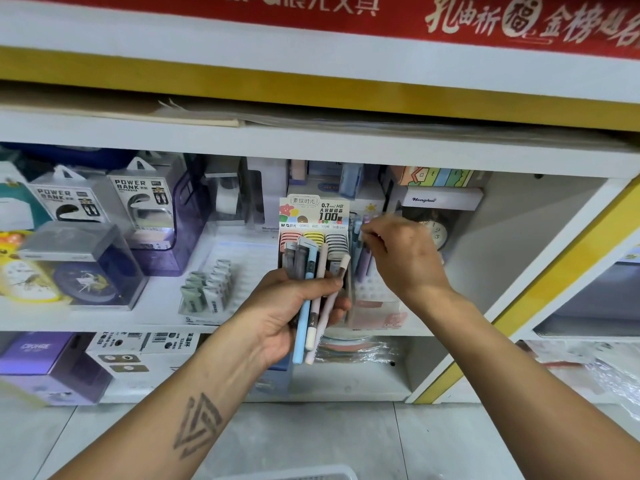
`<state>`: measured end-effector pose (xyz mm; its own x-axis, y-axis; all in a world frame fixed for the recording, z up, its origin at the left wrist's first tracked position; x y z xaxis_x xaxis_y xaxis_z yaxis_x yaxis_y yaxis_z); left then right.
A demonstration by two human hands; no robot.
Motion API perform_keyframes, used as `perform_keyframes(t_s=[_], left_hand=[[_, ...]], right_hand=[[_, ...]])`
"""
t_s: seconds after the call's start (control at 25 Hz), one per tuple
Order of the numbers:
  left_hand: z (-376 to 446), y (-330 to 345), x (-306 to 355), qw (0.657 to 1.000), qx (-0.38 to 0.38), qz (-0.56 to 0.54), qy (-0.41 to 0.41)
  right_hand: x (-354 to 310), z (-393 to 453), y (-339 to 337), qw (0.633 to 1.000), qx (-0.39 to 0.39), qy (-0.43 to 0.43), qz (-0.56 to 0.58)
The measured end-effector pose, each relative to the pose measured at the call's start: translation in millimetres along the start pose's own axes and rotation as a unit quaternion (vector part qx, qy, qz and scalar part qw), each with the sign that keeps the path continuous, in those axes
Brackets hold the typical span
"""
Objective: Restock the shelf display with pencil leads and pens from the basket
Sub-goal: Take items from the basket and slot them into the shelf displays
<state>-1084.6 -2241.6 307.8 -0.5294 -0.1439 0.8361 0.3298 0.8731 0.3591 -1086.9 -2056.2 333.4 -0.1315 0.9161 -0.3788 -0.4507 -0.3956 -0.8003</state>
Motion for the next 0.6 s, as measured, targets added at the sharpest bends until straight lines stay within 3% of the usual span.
perform_keyframes(t_s=[0.12,0.24,0.36,0.44,0.6], left_hand=[[-0.3,-1.1,1.1,1.0,-0.001,-0.007,0.003],[-0.4,0.0,2.4,1.0,0.002,-0.015,0.008],[-0.4,4.1,1.7,1.0,0.001,-0.016,0.011],[-0.6,7.2,0.4,1.0,-0.008,-0.011,0.008],[0.6,11.7,-4.1,1.0,-0.003,0.004,-0.02]], right_hand=[[-4.3,-0.7,-0.1,0.998,-0.023,0.014,-0.063],[-8.9,-2.4,-7.1,0.992,-0.012,0.087,0.096],[-16.6,-10.9,-10.8,0.891,-0.14,0.2,0.383],[-15.9,-18.1,-13.7,0.851,-0.171,0.215,0.448],[9.4,-15.9,-38.3,0.843,-0.003,0.269,0.465]])
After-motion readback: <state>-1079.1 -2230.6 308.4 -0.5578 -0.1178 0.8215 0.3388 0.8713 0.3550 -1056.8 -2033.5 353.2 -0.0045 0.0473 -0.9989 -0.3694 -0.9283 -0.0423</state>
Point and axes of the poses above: each hand's wrist, its own z-axis towards the middle knuckle, its own y-axis out of the palm, x = y × z, the point moved 2 cm from there along z, towards the middle knuckle, and after that the axes turned 5 degrees about z, right-handed, at the moved point
